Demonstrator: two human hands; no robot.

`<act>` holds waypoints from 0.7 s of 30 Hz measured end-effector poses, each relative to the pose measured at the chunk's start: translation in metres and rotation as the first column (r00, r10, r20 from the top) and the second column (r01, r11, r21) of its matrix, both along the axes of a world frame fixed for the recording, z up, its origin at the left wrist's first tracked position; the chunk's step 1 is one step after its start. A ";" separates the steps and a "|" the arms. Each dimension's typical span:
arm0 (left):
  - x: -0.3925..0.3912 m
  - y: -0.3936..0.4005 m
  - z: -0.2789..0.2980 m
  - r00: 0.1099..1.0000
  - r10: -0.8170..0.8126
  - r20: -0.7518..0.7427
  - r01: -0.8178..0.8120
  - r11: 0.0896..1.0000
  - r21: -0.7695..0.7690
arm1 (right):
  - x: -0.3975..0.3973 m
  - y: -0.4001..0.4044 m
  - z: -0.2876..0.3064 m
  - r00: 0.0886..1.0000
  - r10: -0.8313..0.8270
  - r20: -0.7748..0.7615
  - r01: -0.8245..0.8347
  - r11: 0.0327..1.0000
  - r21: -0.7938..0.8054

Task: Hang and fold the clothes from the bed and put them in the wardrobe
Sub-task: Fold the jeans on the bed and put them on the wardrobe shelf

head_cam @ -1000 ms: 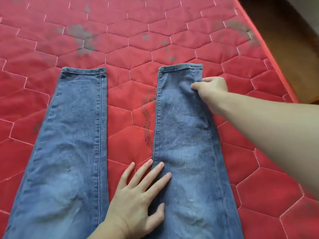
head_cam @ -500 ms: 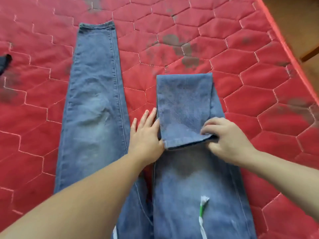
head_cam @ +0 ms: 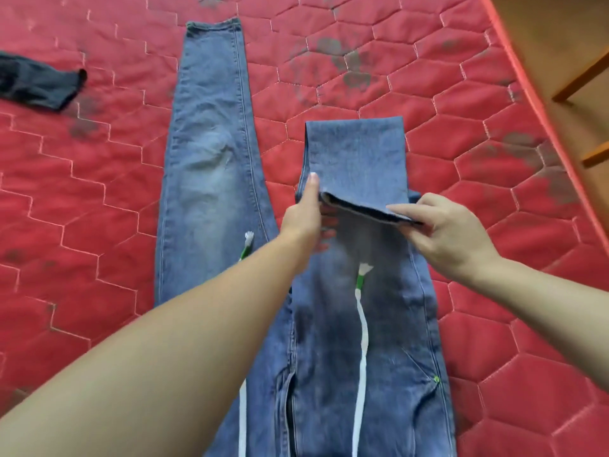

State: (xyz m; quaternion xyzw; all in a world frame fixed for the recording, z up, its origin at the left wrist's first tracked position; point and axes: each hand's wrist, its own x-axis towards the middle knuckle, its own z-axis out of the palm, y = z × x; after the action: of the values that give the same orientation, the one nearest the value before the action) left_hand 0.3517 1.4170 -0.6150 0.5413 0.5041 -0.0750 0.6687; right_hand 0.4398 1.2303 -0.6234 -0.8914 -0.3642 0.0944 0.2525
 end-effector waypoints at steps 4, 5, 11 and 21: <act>-0.020 -0.010 0.000 0.999 -0.017 0.042 0.027 0.962 -0.271 | -0.040 -0.030 0.000 0.996 0.090 -0.002 -0.090 0.996 0.003; -0.031 -0.015 -0.005 0.996 -0.079 0.033 0.085 0.971 -0.221 | -0.052 -0.040 -0.003 0.997 0.072 -0.030 -0.072 0.997 0.011; -0.131 -0.065 -0.031 0.988 -0.154 0.009 0.149 0.943 -0.297 | -0.139 -0.091 -0.024 0.966 -0.111 -0.233 0.116 0.993 0.009; -0.241 -0.125 -0.048 0.955 -0.287 -0.073 0.258 0.928 -0.269 | -0.267 -0.141 -0.027 0.876 -0.277 -0.394 0.274 0.960 -0.065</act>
State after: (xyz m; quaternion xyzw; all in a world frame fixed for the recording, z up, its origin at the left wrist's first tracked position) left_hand 0.1108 1.2921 -0.6630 0.5099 0.4464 -0.2620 0.6871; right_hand 0.1728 1.0894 -0.6507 -0.8968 -0.1743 0.2389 0.3290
